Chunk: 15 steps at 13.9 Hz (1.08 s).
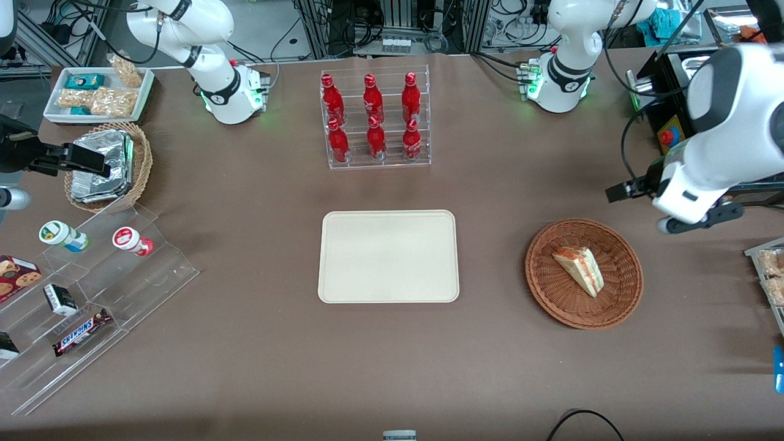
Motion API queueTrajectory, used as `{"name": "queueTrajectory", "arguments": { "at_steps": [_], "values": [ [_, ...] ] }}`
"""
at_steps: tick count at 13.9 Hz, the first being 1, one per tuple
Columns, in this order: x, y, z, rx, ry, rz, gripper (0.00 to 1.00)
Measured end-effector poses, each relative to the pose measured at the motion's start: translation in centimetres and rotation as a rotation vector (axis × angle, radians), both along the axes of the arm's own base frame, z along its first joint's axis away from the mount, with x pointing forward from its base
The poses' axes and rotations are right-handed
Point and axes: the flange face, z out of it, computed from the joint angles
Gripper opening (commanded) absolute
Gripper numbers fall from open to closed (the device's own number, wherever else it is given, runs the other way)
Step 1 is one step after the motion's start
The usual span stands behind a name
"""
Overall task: Place sandwich from basket to tray
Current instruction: 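Lower the open left gripper over the wrapped sandwich in the basket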
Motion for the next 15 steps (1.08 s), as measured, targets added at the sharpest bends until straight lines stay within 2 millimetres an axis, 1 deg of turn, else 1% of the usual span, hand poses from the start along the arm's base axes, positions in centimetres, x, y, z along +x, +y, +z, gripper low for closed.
{"name": "queueTrajectory", "arguments": {
  "at_steps": [1, 3, 6, 10, 12, 15],
  "values": [
    [0.3, 0.0, -1.8, 0.000, -0.007, 0.022, 1.00],
    [1.3, 0.7, -5.0, 0.013, -0.020, 0.138, 1.00],
    [3.0, 1.4, -8.7, 0.024, -0.040, 0.285, 1.00],
    [5.1, 1.3, -13.2, 0.012, -0.099, 0.420, 1.00],
    [6.1, 1.2, -15.3, 0.004, -0.111, 0.455, 1.00],
    [7.3, 1.1, -16.9, -0.006, -0.117, 0.470, 1.00]
  ]
}}
